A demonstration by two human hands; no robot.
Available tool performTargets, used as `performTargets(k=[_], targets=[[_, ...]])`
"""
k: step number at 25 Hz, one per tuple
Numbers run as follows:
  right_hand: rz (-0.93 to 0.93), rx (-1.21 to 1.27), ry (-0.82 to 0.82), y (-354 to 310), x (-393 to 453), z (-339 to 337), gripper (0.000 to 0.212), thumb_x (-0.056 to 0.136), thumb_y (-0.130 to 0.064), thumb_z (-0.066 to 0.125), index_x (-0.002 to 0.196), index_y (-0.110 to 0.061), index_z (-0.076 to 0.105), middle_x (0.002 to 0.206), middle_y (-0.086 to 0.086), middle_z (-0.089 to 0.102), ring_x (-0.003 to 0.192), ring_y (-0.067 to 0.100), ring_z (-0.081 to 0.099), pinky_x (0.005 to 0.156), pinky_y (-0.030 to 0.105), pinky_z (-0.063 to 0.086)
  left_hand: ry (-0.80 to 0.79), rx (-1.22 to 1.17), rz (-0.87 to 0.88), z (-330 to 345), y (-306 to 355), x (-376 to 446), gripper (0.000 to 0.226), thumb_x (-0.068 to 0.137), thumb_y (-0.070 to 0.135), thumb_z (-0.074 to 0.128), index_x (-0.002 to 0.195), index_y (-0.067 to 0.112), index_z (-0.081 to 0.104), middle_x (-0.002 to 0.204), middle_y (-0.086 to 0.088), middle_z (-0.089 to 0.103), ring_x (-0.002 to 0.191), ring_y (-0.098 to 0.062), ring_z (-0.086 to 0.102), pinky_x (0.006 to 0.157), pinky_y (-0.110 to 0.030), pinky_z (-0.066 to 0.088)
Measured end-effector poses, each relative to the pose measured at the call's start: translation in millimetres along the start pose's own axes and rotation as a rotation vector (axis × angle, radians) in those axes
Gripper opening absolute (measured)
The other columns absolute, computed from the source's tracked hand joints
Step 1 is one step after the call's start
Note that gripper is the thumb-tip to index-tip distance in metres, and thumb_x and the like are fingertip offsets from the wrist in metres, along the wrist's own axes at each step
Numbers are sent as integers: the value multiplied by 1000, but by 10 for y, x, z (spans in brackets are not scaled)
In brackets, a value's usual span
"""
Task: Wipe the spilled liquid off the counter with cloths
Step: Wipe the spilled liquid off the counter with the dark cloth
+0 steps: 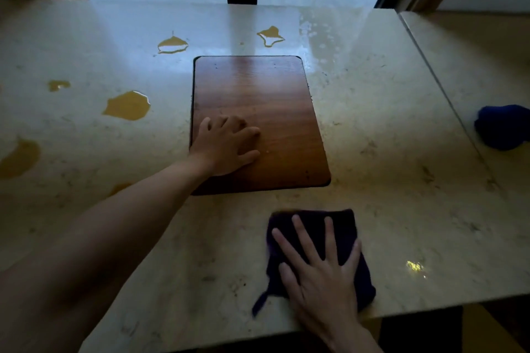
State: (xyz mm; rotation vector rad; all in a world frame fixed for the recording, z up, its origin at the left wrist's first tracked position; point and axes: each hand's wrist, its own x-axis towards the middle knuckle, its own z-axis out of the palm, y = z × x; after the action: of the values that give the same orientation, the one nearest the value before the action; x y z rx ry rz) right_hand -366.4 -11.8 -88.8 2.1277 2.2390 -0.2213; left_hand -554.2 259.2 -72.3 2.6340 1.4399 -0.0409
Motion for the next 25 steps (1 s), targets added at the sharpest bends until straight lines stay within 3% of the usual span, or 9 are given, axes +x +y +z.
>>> performTargets(k=[4,7,11,16,20,25], targets=[[103,57,61,188,1352,-160,54,98,-59,17,151,-54,6,165,-13,2,150,35,-10,104,79,-3,92,25,65,-16,-254,151,59,86,67,39,137,38,47,141,-6,45,130,-33,42,103,-51,35],[122,23,131,476,2549,-355,53,97,-59,20,150,-54,16,164,-10,15,149,40,4,102,82,3,104,2,68,-24,-349,238,56,88,64,42,138,38,46,142,-5,45,131,-32,41,106,-48,32],[140,97,-34,832,4281,-703,52,97,-63,15,147,-61,1,164,-19,-7,149,33,-16,103,80,-8,63,-40,7,54,-346,250,58,91,69,33,144,44,37,150,-1,38,142,-29,29,117,-49,14],[121,104,-67,952,5913,-1008,54,96,-62,16,149,-58,3,165,-15,-7,149,34,-16,104,79,-6,83,-31,28,112,-371,234,59,89,69,40,143,44,42,147,-1,46,139,-27,36,111,-53,23],[66,121,-87,811,6560,-1111,54,95,-57,17,148,-58,8,165,-14,2,150,34,-9,104,79,-6,100,-27,27,159,-364,251,60,88,69,43,143,45,41,149,1,43,140,-25,34,112,-53,23],[-63,86,-88,703,6277,-1054,52,96,-60,17,146,-63,6,164,-17,-5,150,31,-13,106,77,-8,79,-10,37,136,-367,243,61,90,68,40,145,43,36,150,-2,36,140,-29,30,112,-55,19]])
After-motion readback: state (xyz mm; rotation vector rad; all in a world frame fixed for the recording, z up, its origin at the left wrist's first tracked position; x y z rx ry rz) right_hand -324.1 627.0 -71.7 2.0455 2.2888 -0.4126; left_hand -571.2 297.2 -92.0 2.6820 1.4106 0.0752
